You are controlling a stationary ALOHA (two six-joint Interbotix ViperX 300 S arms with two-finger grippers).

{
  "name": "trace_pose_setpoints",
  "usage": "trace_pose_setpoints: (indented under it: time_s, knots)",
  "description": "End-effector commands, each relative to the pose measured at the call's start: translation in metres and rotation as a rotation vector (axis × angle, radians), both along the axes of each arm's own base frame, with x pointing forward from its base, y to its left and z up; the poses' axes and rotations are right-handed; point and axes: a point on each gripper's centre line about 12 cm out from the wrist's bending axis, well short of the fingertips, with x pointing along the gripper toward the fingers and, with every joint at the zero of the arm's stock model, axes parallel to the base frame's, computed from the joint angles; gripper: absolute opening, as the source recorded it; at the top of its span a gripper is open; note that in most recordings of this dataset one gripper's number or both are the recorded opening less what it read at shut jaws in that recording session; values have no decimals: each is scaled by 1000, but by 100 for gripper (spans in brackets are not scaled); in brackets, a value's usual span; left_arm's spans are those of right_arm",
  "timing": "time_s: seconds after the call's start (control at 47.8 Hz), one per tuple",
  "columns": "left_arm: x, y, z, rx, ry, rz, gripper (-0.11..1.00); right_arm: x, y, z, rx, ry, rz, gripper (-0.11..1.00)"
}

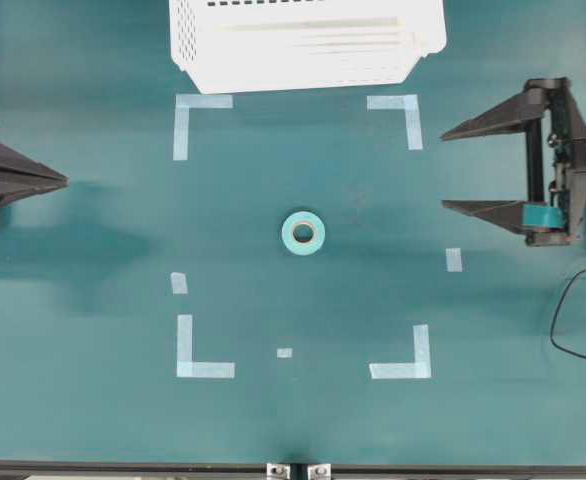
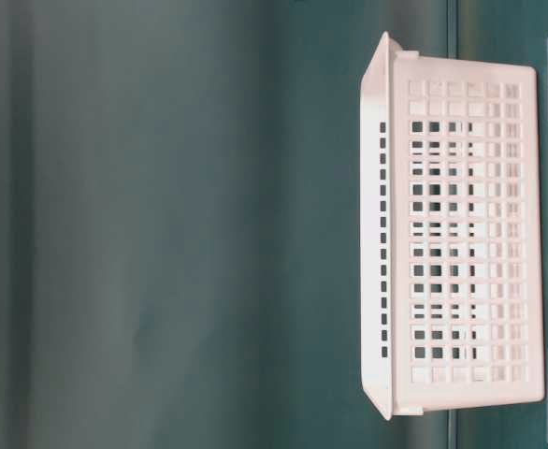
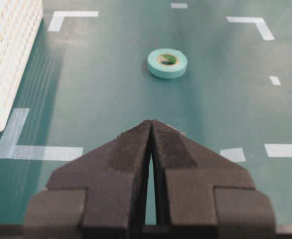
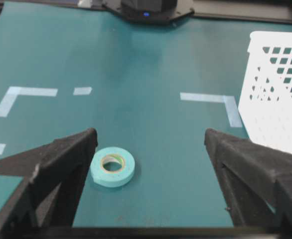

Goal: Put the tape in the middle into the white basket.
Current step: 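Move the open right gripper left toward the teal tape roll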

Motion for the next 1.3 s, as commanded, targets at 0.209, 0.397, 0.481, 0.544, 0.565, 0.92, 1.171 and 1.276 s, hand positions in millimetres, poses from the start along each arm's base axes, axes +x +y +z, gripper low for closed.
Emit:
trace_pose_setpoints:
  time_s: [0.209, 0.397, 0.481, 0.544, 0.565, 0.92, 1.171, 1.276]
  knots:
    - [2, 0, 5, 0, -17, -3, -11, 38, -1, -3, 14, 52, -10, 99]
    - [1, 0, 4, 0, -12, -3, -11, 54, -3, -10, 42, 87, -33, 99]
    - [1, 0, 5, 0, -14, -3, -11, 59, -4, -15, 51, 106, -41, 99]
    - [1, 0, 4, 0, -12, -3, -11, 62, -4, -19, 53, 120, -43, 99]
    - [1, 0, 4, 0, -12, -3, -11, 63, -4, -21, 56, 126, -45, 99]
    - [1, 0, 1, 0, -17, -2, -11, 86, -4, -43, 52, 193, -47, 100]
    - [0, 0, 1, 1, -25, -2, -11, 103, -5, -55, 64, 225, -58, 99]
    - [0, 0, 1, 2, -23, -2, -11, 108, -4, -63, 63, 247, -56, 99]
